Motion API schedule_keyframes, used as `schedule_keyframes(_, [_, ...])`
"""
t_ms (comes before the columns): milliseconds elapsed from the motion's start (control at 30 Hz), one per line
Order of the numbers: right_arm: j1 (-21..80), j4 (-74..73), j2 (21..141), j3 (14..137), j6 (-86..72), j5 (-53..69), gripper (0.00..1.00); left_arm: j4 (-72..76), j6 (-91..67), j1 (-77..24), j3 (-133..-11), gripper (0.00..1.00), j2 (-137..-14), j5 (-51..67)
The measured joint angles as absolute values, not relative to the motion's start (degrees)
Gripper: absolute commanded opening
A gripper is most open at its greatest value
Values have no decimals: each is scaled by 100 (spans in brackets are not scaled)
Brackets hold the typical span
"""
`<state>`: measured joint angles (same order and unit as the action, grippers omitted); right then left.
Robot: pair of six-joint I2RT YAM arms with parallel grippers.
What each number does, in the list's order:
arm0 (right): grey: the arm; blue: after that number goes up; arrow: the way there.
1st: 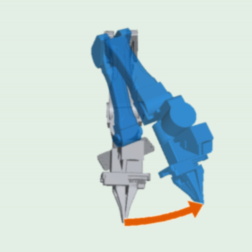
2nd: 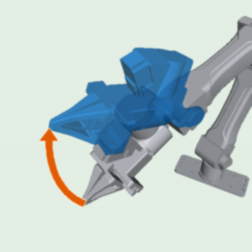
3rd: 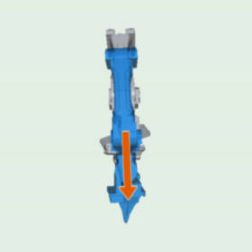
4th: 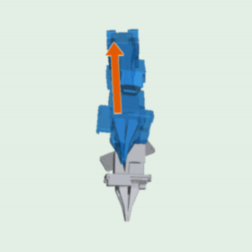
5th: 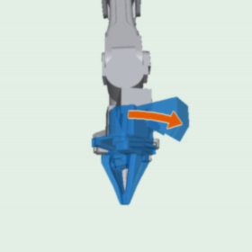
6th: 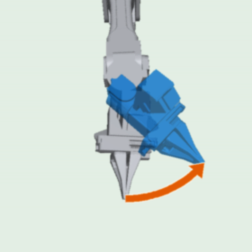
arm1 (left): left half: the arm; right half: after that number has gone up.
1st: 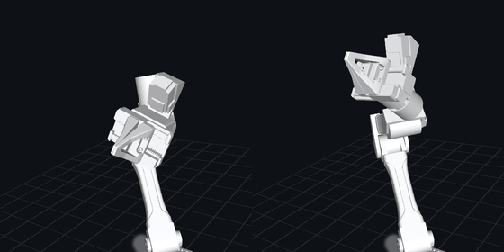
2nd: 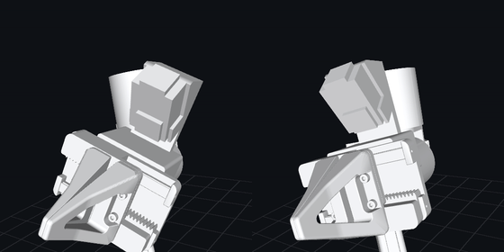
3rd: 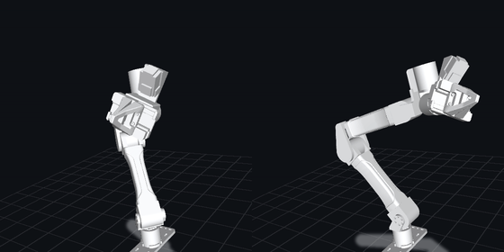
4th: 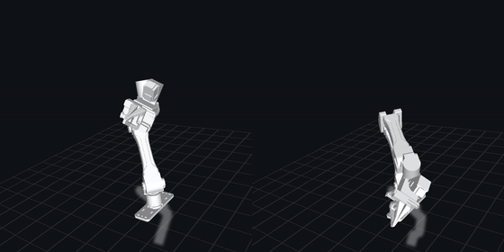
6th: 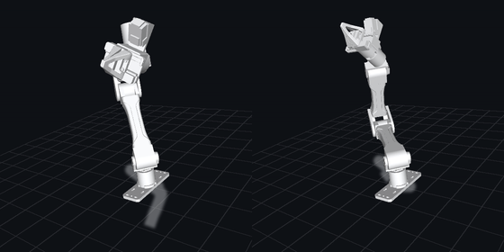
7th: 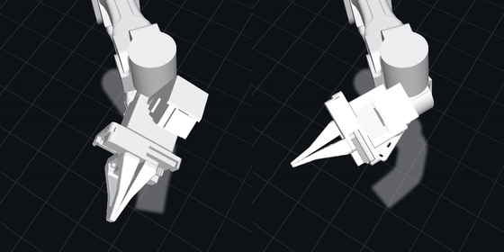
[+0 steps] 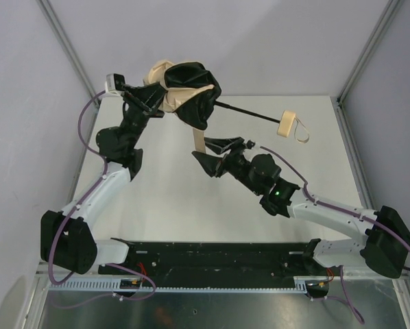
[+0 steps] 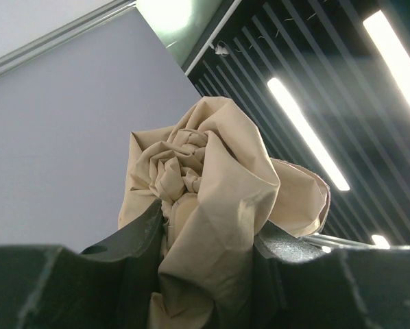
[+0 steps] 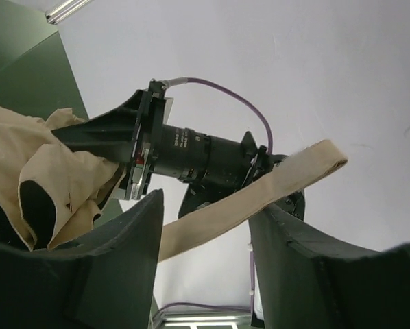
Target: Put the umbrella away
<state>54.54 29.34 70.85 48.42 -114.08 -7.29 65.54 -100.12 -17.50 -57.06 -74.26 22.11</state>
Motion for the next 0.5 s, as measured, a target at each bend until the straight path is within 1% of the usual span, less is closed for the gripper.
schedule_keyframes(100, [5450,2842,7100,4842,-11406,-731,42,6558,-10173,-1767,-5701,0,-7426,2224])
schedule_keyframes(200, [5378,2808,7100,4821,-11413,-729,32,6598,-10462,-1813,-5592,0,-7393,2226])
schedule_keyframes(233, [5343,2805,7096,4790,-11421,-727,24,6600,-10584,-1848,-5502,0,-7363,2231])
schedule_keyframes(267, [5290,2794,7094,4751,-11421,-729,12,6600,-10687,-1885,-5417,0,-7330,2250])
schedule_keyframes(300, [5225,2770,7091,4705,-11417,-729,6,6593,-10770,-1922,-5354,0,-7306,2272])
schedule_keyframes(367, [5063,2749,7091,4591,-11424,-716,2,6569,-10921,-2027,-5212,0,-7238,2320])
schedule_keyframes(500, [4416,2989,7172,4456,-11010,-296,0,6208,-10993,-2324,-4976,0,-6932,2547])
